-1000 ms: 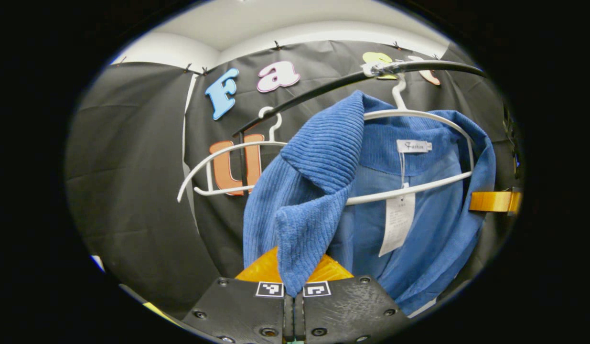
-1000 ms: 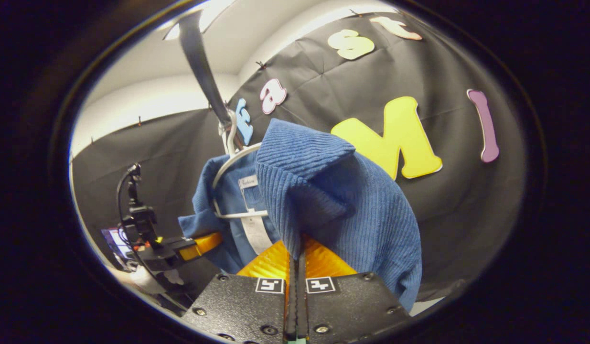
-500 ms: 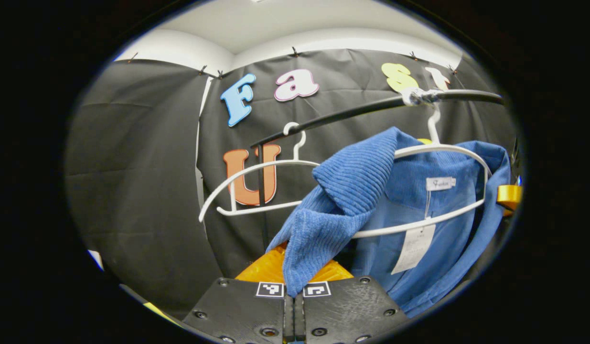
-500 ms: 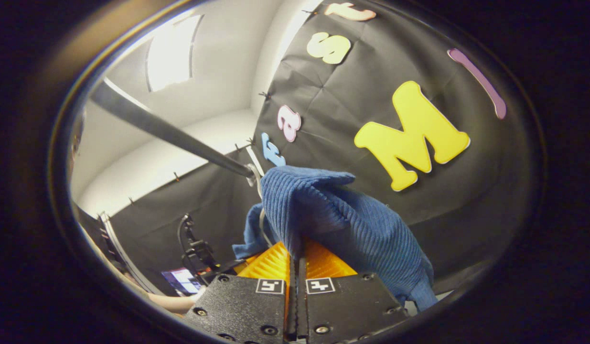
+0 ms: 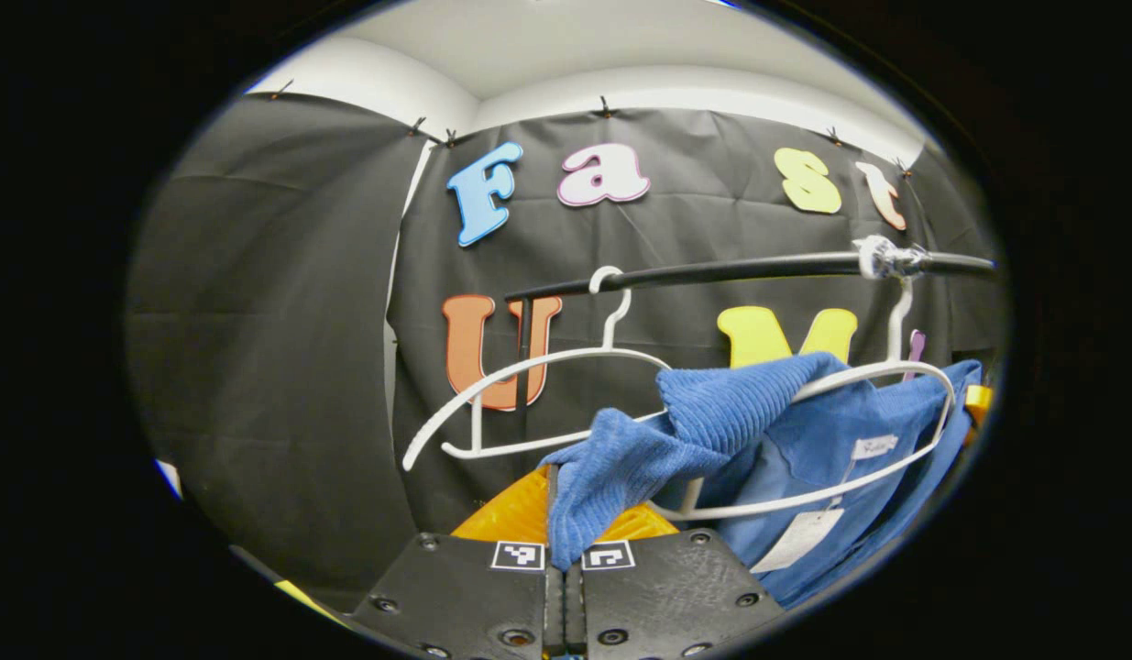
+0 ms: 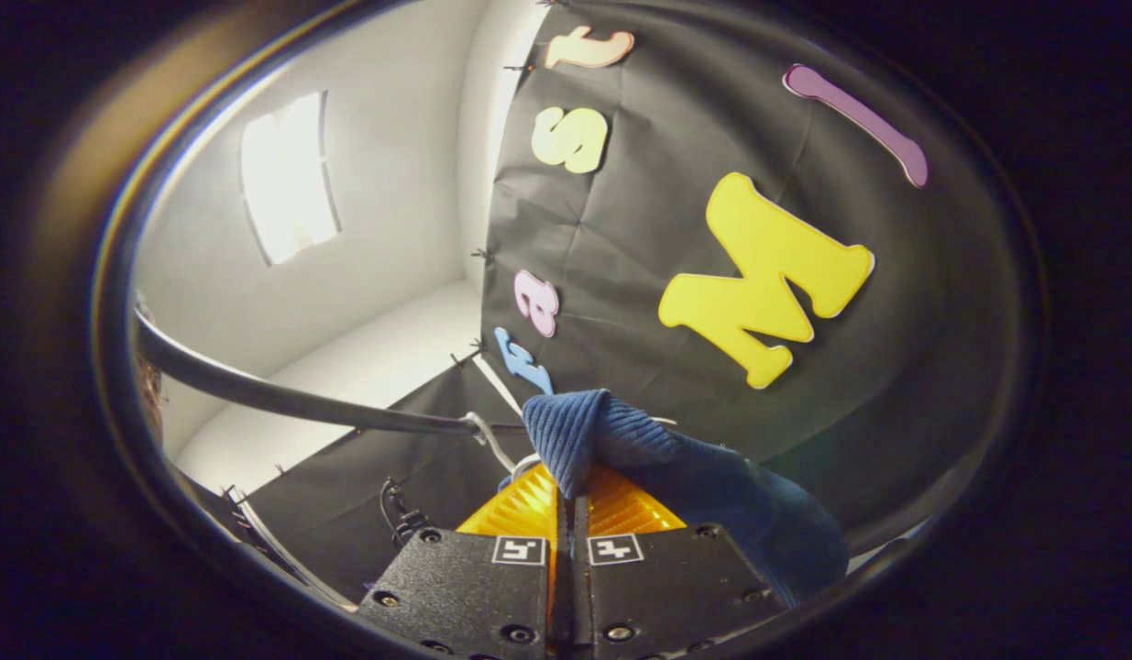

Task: Grasp the clothes on the hanger with both hands and then place them into the laundry hamper below.

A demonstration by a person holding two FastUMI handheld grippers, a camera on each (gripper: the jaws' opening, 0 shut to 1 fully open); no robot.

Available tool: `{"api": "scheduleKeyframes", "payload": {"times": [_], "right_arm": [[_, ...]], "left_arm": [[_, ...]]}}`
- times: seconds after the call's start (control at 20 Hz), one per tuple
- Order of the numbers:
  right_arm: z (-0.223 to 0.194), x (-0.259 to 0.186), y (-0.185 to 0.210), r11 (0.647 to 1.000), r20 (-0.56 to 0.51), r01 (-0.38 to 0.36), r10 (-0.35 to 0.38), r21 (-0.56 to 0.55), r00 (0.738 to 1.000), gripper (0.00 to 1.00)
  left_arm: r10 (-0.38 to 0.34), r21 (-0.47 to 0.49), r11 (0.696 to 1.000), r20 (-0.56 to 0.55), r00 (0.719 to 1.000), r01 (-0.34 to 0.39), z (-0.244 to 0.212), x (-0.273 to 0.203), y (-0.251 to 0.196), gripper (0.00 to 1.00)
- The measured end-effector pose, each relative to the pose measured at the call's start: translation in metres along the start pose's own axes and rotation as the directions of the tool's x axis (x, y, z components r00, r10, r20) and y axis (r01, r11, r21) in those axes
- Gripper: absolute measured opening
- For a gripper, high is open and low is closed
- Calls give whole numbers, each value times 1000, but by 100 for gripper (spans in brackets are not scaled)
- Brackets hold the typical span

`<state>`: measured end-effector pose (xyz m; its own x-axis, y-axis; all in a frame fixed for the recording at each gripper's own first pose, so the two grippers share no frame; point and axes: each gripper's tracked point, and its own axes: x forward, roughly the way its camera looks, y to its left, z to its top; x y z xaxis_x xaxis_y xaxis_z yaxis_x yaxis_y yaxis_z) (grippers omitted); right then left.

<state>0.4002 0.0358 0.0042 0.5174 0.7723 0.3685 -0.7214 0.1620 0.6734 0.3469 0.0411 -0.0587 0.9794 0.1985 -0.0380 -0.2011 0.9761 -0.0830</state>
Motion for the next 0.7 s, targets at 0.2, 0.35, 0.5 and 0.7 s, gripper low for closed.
{"api": "scheduleKeyframes", "payload": {"times": [0.2, 0.35, 0.5, 0.7], "right_arm": [[15, -2, -4, 995, 33, -11, 7, 97, 999, 3], [19, -5, -14, 992, 42, -2, -3, 124, 999, 3], [22, -13, -26, 983, 65, 21, -33, 181, 997, 4], [17, -15, -32, 984, 66, 39, -51, 172, 996, 3]], "left_arm": [[-48, -79, 996, -44, 998, 44, -2, 16, 11, 3], [-93, -128, 988, -75, 993, 83, -10, 26, 13, 3], [-183, -271, 953, -152, 971, 137, -34, 30, 4, 3], [-222, -466, 877, -183, 958, 114, -61, 29, 2, 4]]}}
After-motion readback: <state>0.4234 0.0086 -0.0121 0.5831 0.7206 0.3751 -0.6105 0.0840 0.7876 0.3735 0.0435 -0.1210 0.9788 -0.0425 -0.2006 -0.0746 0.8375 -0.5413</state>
